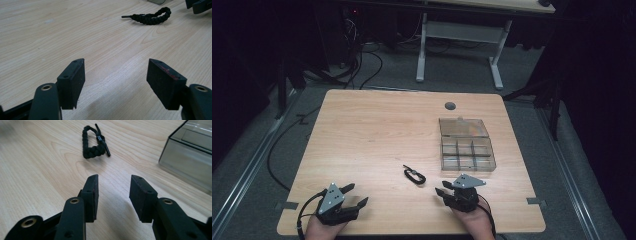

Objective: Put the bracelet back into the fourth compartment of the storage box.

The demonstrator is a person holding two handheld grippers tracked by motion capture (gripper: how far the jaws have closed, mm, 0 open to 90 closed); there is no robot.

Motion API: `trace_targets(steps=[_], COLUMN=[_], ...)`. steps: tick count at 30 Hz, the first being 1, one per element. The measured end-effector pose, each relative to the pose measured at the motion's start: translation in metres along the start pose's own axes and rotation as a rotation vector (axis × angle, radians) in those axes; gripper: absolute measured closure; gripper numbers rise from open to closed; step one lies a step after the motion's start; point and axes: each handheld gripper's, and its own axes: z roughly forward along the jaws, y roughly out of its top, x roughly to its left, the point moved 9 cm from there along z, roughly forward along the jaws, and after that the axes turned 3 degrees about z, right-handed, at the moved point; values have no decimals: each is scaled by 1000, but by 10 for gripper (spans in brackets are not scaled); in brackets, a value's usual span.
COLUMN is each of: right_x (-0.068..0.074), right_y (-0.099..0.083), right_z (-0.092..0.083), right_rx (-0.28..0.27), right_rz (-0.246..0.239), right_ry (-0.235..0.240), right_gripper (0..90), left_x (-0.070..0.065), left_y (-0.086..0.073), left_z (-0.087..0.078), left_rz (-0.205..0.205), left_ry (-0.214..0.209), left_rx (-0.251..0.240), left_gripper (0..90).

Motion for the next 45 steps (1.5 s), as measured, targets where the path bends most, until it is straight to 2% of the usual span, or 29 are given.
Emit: trace_targets(steps=[6, 9, 24, 30, 32, 33, 38, 41, 43, 45], right_x=[3, 3, 2, 4, 4, 6, 10, 14, 15, 20], right_y=[-2, -2, -2, 0, 2, 8, 24, 39, 41, 52], right_z=[4, 6, 6, 4, 5, 5, 10, 22, 26, 38], right_rx=[22, 34, 31, 27, 33, 34, 34, 47, 52, 59], right_rz=[-38, -35, -20, -25, -13, -1, -26, -47, -57, -83], right_ry=[-9, -10, -2, 10, 19, 47, 50, 45, 42, 39], right_gripper=[579, 574, 586, 656, 675, 691, 741, 833, 855, 899], left_x=[-1, -1, -2, -2, -2, -2, -2, -2, -2, -2], left_y=[0, 0, 0, -1, -1, -1, 0, 0, 0, 0], left_z=[0, -1, -1, 0, 0, 0, -1, -1, -1, -1], left_rz=[5, 2, 10, 5, 4, 4, 2, 1, 3, 3], left_ry=[-2, -7, -10, -17, -19, -20, -19, -23, -24, -26], left_rx=[-2, -6, 2, 6, 8, 7, 0, -1, -2, -1], left_gripper=[315, 315, 315, 313, 310, 310, 310, 310, 310, 310])
